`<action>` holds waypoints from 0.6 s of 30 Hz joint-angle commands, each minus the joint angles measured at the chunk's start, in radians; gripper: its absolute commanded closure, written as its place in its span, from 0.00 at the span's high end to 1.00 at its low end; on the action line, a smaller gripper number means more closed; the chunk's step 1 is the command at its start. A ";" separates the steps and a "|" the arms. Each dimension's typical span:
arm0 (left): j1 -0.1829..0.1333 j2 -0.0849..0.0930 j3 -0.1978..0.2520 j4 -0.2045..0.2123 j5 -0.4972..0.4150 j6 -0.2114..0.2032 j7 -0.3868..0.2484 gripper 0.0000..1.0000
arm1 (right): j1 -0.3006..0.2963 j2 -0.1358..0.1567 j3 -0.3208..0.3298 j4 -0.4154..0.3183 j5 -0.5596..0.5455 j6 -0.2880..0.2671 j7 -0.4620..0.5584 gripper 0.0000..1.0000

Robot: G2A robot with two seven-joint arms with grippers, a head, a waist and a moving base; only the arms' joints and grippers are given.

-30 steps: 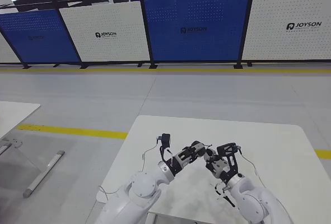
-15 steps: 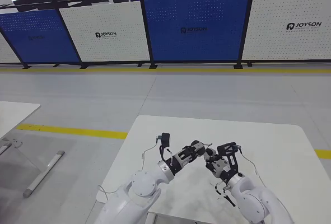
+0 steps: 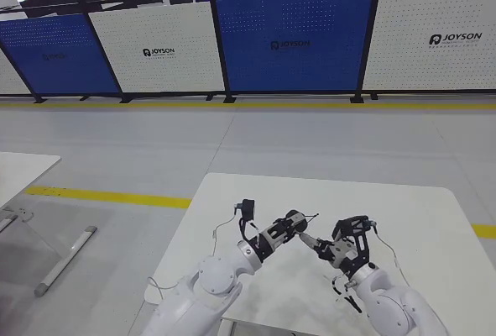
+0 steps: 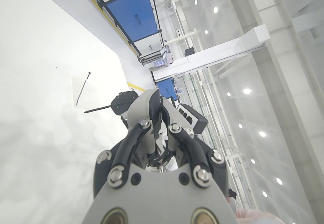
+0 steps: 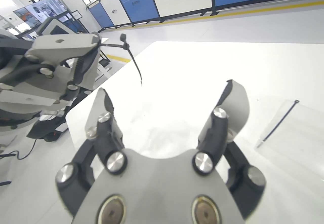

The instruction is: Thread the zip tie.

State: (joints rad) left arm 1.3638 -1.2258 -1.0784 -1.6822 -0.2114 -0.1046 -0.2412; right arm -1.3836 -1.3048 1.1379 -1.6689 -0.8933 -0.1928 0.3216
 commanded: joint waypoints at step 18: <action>0.011 0.001 -0.008 -0.015 -0.002 -0.011 -0.005 0.00 | 0.042 -0.008 -0.039 0.023 -0.018 0.031 -0.007 0.23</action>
State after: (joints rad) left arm 1.3754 -1.2249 -1.0861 -1.6967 -0.2131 -0.1153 -0.2458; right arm -1.3419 -1.3124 1.0987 -1.6461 -0.9120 -0.1620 0.3148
